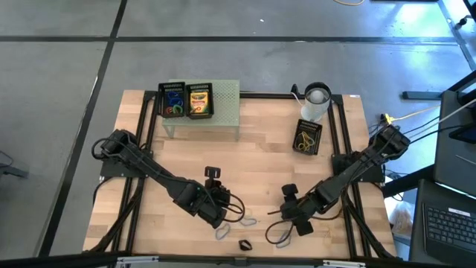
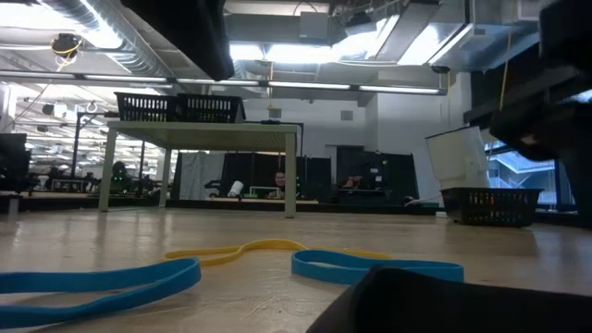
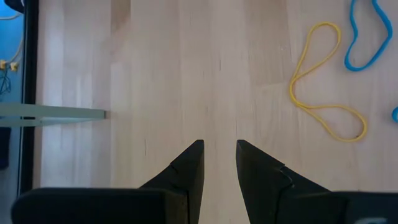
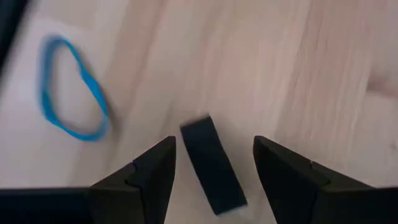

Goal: Pick & Place Office Desk Supplies
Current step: Put the black rubber band into the black bin

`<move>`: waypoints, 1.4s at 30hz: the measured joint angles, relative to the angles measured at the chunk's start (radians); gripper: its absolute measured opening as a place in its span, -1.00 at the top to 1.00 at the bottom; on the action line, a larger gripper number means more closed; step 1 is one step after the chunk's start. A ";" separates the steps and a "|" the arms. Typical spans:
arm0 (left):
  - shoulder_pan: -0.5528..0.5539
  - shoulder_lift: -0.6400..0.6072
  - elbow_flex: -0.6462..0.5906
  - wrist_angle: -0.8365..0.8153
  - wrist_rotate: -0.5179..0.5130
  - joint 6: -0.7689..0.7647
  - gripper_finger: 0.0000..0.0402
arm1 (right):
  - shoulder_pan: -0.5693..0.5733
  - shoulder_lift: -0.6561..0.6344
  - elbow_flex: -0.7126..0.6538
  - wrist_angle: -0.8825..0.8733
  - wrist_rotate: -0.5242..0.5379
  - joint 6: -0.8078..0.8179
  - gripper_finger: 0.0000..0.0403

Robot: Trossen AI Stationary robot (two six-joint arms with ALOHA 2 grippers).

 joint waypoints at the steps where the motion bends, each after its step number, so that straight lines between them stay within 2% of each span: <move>1: 0.000 0.000 0.000 0.005 0.000 0.000 0.57 | 0.000 0.012 0.000 -0.010 -0.001 0.000 -0.08; 5: 0.000 0.000 0.000 0.024 0.000 0.001 0.57 | 0.000 0.050 0.000 -0.007 -0.038 0.000 -0.08; 12: 0.000 0.000 0.000 0.024 0.000 0.008 0.57 | 0.001 0.062 0.002 -0.006 -0.017 0.022 0.00; 17: 0.000 0.000 0.000 0.024 0.001 0.003 0.57 | -0.001 0.063 0.002 -0.010 -0.015 0.075 0.29; 24: 0.000 -0.001 0.000 0.024 0.001 0.001 0.57 | -0.001 0.062 0.002 -0.006 -0.026 0.127 0.91; 31: 0.000 -0.001 0.000 0.024 -0.001 0.000 0.57 | -0.003 0.027 0.059 -0.042 -0.032 0.181 0.89; 36: 0.000 -0.001 0.000 0.024 -0.019 0.000 0.57 | -0.008 0.017 0.178 -0.125 0.094 0.136 0.96; 42: 0.000 -0.001 0.000 0.026 -0.020 0.000 0.57 | -0.009 0.014 0.362 -0.200 0.370 0.013 0.94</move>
